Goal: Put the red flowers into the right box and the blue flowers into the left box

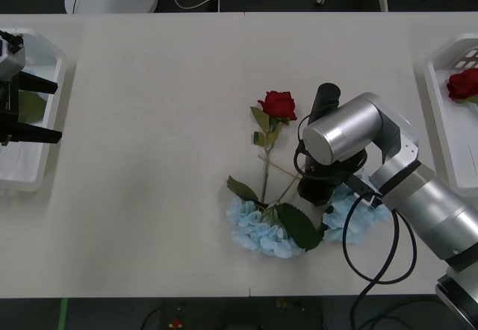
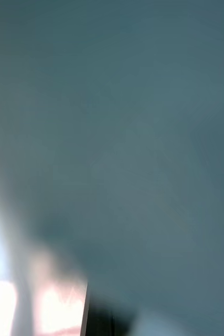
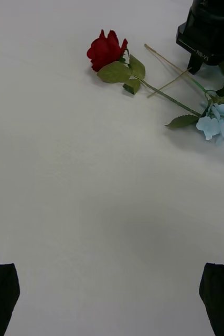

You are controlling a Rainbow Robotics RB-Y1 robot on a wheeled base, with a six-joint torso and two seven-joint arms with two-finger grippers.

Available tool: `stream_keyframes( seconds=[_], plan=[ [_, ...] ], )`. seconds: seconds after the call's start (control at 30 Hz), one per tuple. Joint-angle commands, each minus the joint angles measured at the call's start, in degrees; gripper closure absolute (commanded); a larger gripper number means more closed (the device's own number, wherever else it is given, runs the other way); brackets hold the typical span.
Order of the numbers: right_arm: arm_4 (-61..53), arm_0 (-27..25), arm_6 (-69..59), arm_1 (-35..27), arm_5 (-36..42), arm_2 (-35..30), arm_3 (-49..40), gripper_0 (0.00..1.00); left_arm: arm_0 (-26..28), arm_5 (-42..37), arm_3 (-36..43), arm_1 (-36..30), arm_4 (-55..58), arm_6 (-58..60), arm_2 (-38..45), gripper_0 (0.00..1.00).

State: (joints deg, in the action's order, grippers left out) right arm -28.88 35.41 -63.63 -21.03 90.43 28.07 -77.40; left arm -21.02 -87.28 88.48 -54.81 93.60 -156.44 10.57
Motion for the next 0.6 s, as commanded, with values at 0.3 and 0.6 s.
stream_keyframes(
  seconds=[0.3,0.6],
  plan=[
    [-6.6,9.5,31.0,-8.1,9.4,-9.7,-0.4,1.00,0.4,0.6,1.4,-2.9,-0.3,1.4,-0.4,0.00],
    [-6.8,11.5,57.0,-13.1,9.2,-9.2,-0.4,1.00,0.4,0.6,1.4,-2.9,-0.3,1.4,-0.4,0.00]
  ],
)
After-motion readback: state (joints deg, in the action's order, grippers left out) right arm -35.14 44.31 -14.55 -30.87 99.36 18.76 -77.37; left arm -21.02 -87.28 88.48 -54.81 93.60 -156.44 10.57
